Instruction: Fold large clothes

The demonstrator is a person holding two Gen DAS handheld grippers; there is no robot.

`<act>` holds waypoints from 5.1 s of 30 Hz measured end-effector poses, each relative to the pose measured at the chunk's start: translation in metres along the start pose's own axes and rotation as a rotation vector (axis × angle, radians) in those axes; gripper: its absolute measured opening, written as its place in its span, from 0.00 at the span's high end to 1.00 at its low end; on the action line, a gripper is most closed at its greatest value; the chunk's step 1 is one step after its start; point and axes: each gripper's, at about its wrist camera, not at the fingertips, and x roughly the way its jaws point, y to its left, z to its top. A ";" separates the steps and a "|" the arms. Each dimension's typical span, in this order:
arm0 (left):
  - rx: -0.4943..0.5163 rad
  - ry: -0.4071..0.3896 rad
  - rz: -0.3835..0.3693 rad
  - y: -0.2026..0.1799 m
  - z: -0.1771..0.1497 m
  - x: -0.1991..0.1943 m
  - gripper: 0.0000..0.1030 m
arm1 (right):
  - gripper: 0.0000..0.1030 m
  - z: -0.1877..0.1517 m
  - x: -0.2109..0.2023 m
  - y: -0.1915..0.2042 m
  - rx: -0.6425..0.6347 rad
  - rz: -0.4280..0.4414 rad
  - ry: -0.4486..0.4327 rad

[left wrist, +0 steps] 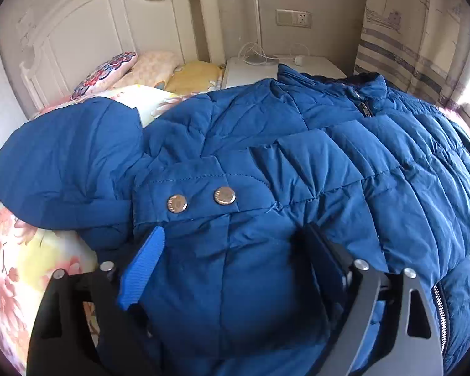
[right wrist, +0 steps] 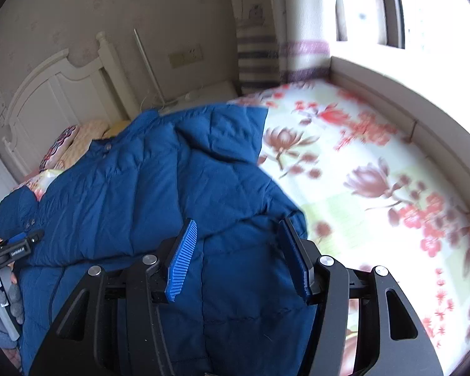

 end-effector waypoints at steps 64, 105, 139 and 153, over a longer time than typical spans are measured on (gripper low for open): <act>-0.030 -0.016 -0.057 0.003 -0.001 -0.004 0.02 | 0.26 0.069 0.095 0.126 -0.238 0.098 0.120; -1.225 -0.287 -0.341 0.404 -0.038 0.003 0.98 | 0.18 0.027 0.095 0.086 -0.299 0.018 0.200; -0.021 -0.465 -0.416 -0.009 -0.016 -0.141 0.16 | 0.19 0.028 0.095 0.081 -0.266 0.045 0.192; -0.637 -0.306 -0.078 0.140 -0.041 -0.064 0.19 | 0.28 0.024 0.076 0.087 -0.285 -0.035 0.080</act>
